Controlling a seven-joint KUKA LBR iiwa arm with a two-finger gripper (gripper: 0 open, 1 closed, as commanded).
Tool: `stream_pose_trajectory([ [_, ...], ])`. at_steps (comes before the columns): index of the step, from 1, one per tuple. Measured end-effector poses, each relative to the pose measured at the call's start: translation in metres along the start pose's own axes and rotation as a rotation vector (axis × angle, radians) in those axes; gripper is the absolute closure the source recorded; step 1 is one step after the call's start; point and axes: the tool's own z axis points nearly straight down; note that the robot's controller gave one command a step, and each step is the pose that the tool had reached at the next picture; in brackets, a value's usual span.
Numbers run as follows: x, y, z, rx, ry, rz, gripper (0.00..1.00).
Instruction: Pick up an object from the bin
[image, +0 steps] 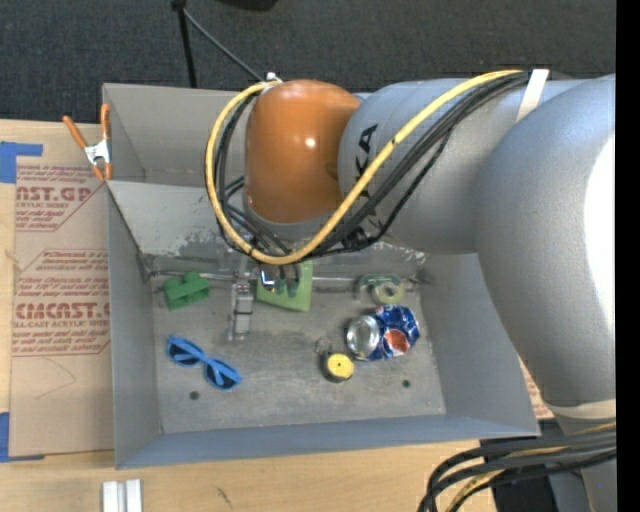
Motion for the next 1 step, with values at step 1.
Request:
stream_pose_trajectory([
  [1,0.0426,0.0351,0.1117,0.003,0.010,-0.037,0.00],
])
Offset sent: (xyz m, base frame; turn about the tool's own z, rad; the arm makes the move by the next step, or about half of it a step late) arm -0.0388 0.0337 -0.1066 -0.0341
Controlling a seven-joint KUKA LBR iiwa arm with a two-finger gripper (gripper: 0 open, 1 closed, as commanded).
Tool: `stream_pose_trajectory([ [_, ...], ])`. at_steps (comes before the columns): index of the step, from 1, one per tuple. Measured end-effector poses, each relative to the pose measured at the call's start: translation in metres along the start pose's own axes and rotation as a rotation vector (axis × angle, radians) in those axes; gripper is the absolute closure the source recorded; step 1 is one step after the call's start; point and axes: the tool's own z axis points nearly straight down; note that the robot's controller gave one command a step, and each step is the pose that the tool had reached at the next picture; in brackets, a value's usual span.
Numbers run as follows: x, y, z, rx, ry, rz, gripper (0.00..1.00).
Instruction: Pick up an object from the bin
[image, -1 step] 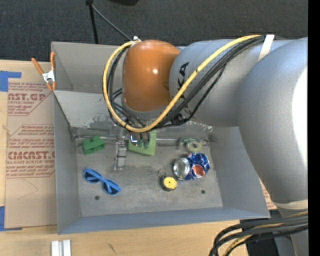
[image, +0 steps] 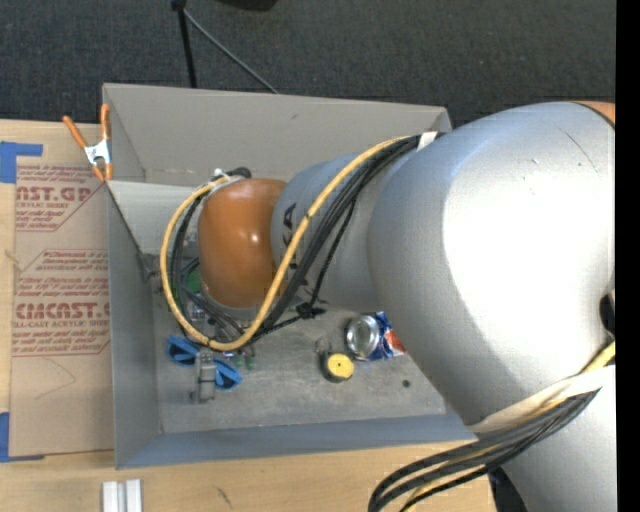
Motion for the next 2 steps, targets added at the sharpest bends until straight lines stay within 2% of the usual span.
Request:
stream_pose_trajectory([
  [1,-0.003,-0.001,-0.005,-0.002,-0.009,0.002,1.00],
  [2,-0.017,0.009,-0.195,-0.005,-0.019,-0.026,1.00],
])
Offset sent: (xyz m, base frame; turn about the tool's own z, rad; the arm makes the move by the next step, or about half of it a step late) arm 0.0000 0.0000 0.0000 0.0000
